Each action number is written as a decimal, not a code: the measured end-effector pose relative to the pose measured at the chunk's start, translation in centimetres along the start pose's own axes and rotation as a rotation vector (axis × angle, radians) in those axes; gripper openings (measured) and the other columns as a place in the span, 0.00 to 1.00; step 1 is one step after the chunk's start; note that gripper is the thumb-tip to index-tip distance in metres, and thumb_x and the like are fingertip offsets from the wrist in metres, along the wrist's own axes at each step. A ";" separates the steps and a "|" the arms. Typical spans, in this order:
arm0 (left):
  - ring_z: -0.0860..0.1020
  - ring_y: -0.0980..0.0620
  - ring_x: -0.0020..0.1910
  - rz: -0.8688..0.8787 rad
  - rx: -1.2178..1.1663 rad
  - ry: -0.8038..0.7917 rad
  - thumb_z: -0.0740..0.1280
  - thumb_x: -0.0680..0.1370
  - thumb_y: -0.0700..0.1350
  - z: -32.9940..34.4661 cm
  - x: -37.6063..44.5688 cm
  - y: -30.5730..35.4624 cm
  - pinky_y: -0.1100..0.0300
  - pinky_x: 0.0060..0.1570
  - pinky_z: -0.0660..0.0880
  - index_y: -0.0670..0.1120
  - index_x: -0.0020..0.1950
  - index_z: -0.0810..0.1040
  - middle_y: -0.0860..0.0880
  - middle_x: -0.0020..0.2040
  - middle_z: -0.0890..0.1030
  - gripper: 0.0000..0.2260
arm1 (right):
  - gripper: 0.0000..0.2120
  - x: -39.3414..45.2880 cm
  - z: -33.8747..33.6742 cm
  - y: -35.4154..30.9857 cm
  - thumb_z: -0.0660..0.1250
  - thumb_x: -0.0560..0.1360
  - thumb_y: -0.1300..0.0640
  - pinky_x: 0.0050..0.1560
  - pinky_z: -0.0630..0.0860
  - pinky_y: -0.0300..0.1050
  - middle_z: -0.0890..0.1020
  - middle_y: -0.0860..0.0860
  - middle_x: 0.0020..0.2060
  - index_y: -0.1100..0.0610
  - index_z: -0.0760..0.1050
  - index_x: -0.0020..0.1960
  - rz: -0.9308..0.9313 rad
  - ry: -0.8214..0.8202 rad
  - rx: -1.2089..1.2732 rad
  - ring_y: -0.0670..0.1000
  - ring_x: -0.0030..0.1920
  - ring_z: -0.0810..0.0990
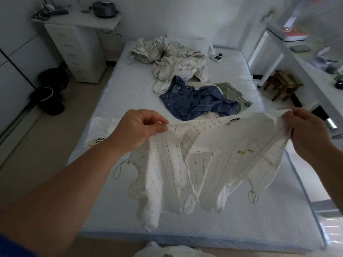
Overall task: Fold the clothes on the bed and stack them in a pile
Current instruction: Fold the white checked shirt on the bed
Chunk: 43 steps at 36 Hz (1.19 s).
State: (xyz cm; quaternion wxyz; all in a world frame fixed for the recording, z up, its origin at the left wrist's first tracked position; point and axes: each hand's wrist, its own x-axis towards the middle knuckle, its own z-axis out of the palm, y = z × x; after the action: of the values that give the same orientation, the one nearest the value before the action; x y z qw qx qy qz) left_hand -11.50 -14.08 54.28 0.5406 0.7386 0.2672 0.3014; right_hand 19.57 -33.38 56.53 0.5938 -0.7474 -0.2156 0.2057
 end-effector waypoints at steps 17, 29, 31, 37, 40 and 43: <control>0.75 0.56 0.39 -0.168 0.719 -0.032 0.66 0.76 0.50 -1.0 3.0 -4.9 0.61 0.37 0.67 0.53 0.42 0.74 0.59 0.37 0.75 0.04 | 0.16 -1.6 0.9 3.3 0.59 0.77 0.45 0.35 0.68 0.43 0.76 0.53 0.33 0.52 0.73 0.35 -0.090 0.005 -0.692 0.55 0.35 0.74; 0.75 0.61 0.31 -0.260 0.692 -0.319 0.71 0.73 0.45 1.3 5.5 -6.1 0.65 0.32 0.67 0.53 0.35 0.78 0.57 0.33 0.79 0.07 | 0.06 -3.4 -4.3 5.7 0.69 0.73 0.50 0.36 0.67 0.36 0.77 0.44 0.34 0.47 0.74 0.38 0.096 -0.563 -1.093 0.43 0.37 0.74; 0.74 0.58 0.32 -0.256 0.698 -0.388 0.71 0.73 0.44 3.5 6.3 -6.0 0.63 0.33 0.68 0.53 0.35 0.78 0.54 0.33 0.79 0.07 | 0.05 -3.4 -5.7 7.0 0.68 0.74 0.51 0.37 0.66 0.35 0.75 0.43 0.34 0.48 0.73 0.42 0.098 -0.559 -1.175 0.43 0.37 0.73; 0.73 0.54 0.32 -0.236 0.723 -0.450 0.71 0.72 0.45 10.9 9.3 -5.6 0.61 0.32 0.68 0.50 0.37 0.76 0.50 0.34 0.77 0.06 | 0.04 -0.9 -11.5 11.1 0.68 0.74 0.53 0.45 0.68 0.45 0.74 0.47 0.41 0.52 0.74 0.45 0.124 -0.157 -1.048 0.50 0.43 0.73; 0.74 0.54 0.33 -0.222 0.739 -0.404 0.70 0.73 0.48 15.7 11.1 -5.4 0.62 0.31 0.68 0.51 0.40 0.78 0.50 0.34 0.77 0.04 | 0.04 1.1 -14.3 13.2 0.68 0.75 0.54 0.44 0.68 0.44 0.75 0.48 0.39 0.53 0.74 0.43 0.228 -0.044 -0.873 0.51 0.40 0.74; 0.74 0.57 0.32 -0.206 0.757 -0.375 0.70 0.73 0.50 21.0 13.4 -5.0 0.63 0.30 0.65 0.54 0.35 0.76 0.53 0.32 0.77 0.07 | 0.04 3.2 -17.3 14.8 0.69 0.74 0.59 0.45 0.78 0.50 0.77 0.52 0.39 0.55 0.76 0.41 0.442 0.101 -0.383 0.52 0.41 0.77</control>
State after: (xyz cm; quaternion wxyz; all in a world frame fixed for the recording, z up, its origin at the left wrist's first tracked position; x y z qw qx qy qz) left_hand 12.61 -16.42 46.64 0.2978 0.8962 0.3285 -0.0126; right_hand 33.13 -48.38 45.51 0.3926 -0.8840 -0.0525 0.2481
